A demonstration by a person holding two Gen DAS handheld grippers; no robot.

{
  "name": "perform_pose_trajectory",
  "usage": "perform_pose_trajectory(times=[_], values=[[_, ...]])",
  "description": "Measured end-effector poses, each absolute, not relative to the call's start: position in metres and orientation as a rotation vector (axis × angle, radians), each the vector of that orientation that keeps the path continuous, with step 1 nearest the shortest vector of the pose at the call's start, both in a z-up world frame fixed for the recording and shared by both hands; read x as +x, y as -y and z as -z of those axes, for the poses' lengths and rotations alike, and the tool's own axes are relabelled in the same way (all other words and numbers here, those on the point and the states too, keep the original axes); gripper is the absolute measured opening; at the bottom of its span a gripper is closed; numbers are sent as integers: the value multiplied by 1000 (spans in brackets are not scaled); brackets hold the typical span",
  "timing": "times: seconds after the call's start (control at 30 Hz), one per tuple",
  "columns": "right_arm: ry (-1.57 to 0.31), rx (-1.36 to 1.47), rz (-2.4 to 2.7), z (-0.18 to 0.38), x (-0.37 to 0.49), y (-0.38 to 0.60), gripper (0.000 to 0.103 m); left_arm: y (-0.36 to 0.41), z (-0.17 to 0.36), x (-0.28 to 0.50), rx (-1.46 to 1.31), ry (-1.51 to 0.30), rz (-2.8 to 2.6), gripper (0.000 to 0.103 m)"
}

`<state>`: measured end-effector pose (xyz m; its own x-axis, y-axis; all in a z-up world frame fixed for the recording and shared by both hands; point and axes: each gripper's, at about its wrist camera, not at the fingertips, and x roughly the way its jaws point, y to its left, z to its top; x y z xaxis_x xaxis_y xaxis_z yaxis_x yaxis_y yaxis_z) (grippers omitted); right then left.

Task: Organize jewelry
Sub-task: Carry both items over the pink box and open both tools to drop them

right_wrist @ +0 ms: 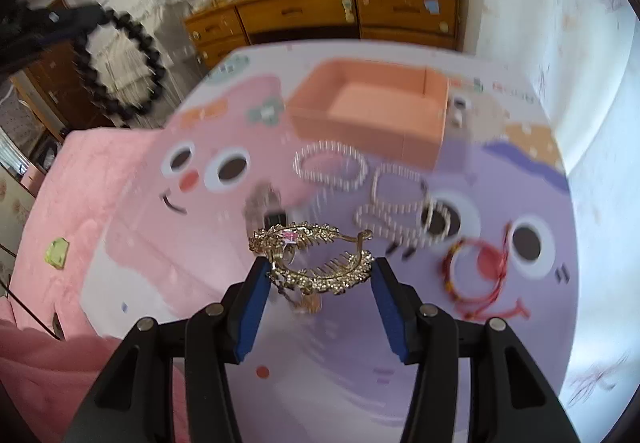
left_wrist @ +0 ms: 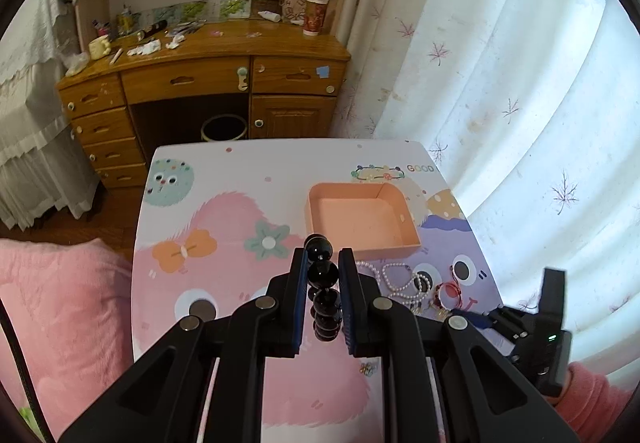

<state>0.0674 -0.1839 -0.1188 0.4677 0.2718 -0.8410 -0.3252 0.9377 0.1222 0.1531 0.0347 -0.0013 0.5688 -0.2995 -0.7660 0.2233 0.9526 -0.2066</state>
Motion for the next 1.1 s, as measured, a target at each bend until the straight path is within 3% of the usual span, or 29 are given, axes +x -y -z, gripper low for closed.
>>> perform_pose_trajectory(times=[0.37,0.57,0.83,0.93,1.03,1.1], values=[[-728,-31,-356,35,119,195,52,-3,-11,215,-79,-891,386,13],[-602,-56,-331,20,148,197,52,14,-3,256,-138,-864,415,13],[-703,-148,-306,52,189,193,52,44,39,299,-132,-980,415,13],[-765,-126,-303,71,202,194,52,50,57,311,-141,-1048,398,24],[-802,-80,-301,81,213,198,52,51,65,315,-146,-1066,390,27],[-829,-38,-317,86,220,201,53,50,67,316,-137,-1072,377,39]])
